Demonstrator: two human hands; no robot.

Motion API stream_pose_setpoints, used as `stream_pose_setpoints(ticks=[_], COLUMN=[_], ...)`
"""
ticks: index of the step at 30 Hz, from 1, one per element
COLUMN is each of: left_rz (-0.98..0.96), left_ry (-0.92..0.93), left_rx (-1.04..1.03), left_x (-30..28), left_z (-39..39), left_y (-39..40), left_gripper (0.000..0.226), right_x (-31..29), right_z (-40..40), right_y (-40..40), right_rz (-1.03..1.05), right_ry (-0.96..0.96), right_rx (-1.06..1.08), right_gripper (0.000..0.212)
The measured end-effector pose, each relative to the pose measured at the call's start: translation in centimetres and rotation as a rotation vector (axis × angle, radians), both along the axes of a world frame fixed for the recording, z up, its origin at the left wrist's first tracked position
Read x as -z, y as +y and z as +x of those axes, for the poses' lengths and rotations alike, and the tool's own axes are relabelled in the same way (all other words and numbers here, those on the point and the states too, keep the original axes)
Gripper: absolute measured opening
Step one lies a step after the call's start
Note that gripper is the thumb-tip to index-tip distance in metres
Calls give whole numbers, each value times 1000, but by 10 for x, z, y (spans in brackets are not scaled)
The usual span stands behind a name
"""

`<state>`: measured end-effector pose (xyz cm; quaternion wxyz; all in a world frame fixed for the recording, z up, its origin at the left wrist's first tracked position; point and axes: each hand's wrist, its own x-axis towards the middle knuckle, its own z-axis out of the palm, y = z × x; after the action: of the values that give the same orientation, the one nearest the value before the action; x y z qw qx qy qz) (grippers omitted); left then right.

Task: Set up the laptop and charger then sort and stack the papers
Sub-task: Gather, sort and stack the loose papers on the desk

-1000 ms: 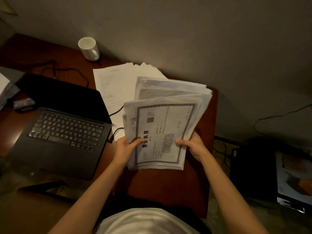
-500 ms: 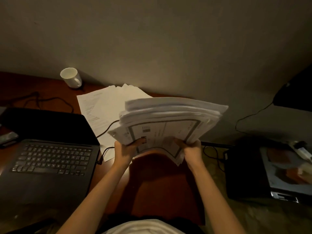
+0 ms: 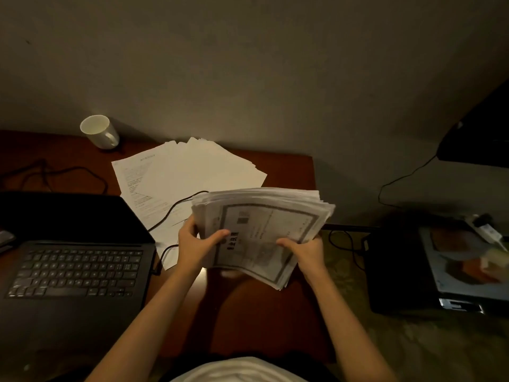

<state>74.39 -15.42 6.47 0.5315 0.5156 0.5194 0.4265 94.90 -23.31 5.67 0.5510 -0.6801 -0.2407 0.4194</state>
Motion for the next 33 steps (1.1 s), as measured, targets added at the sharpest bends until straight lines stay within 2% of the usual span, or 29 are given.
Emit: stream_pose_setpoints(ticks=[2, 6, 9, 13, 15, 17, 19, 21, 23, 25, 28, 33], left_rz=[36, 30, 47, 112, 119, 71, 22, -109, -226, -189, -67, -105], left_ry=[-19, -50, -49, -71, -73, -34, 89, 177, 209, 174, 118, 186], left_rx=[41, -15, -16, -48, -50, -23, 58, 125, 142, 51, -79, 15], left_x=[-7, -12, -9, -20, -28, -24, -16, -9, 2, 10, 8, 31], left_z=[2, 6, 9, 9, 5, 1, 2, 6, 4, -1, -7, -20], left_y=[4, 9, 8, 16, 16, 13, 5, -1, -3, -4, -7, -17], left_gripper=[51, 49, 30, 29, 28, 28, 32, 32, 26, 24, 40, 44], right_x=[1, 2, 0, -12, -14, -9, 3, 14, 21, 19, 16, 45], right_z=[1, -2, -5, -5, -5, -7, -10, -12, -14, -13, -13, -20], right_y=[0, -5, -5, 4, 7, 7, 2, -5, -5, 0, 3, -8], right_rz=[-5, -5, 41, 115, 137, 80, -24, -98, -56, -71, -49, -232], right_ry=[6, 5, 19, -39, 3, 71, 103, 153, 190, 199, 115, 27], right_rx=[-16, -46, -57, -10, 37, 62, 12, -54, -46, 11, -43, -163], right_gripper=[33, 38, 41, 43, 46, 45, 43, 34, 46, 42, 40, 42])
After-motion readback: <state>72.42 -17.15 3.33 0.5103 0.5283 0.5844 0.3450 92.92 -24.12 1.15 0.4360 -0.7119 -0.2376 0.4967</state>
